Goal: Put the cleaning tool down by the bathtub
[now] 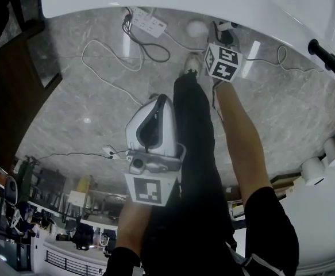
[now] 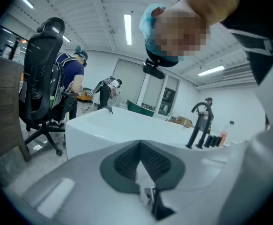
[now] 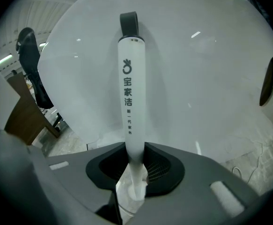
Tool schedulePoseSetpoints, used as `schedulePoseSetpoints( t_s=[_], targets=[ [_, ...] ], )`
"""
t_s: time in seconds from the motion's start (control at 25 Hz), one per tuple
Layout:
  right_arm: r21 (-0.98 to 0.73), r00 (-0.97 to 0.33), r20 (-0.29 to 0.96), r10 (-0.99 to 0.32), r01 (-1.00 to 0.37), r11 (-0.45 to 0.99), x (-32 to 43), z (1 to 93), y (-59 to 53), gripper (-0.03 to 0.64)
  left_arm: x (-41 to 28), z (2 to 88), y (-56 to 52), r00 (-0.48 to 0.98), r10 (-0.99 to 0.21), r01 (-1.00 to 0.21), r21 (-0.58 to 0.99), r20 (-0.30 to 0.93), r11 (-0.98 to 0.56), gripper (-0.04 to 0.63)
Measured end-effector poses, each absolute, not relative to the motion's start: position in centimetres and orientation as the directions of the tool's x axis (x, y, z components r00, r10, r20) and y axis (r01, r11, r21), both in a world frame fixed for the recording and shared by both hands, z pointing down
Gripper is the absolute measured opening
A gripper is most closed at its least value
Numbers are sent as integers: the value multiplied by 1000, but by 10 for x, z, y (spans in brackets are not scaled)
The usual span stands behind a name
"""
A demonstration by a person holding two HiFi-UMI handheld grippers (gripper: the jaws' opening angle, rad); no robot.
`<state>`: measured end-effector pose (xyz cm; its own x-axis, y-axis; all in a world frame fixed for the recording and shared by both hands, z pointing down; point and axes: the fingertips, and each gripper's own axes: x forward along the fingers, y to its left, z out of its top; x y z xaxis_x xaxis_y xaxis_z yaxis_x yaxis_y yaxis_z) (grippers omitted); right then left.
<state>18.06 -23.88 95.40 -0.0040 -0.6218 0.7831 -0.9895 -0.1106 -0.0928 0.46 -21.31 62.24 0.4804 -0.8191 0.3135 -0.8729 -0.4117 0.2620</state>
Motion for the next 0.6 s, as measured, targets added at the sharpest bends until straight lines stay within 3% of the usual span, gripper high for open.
schedulePoseSetpoints(
  t_s=[0.6],
  targets=[
    [-92, -18, 777, -630, -992, -85, 175, 952, -237, 106, 6, 623, -212, 475, -821, -876, 259, 316, -407, 5]
  ],
)
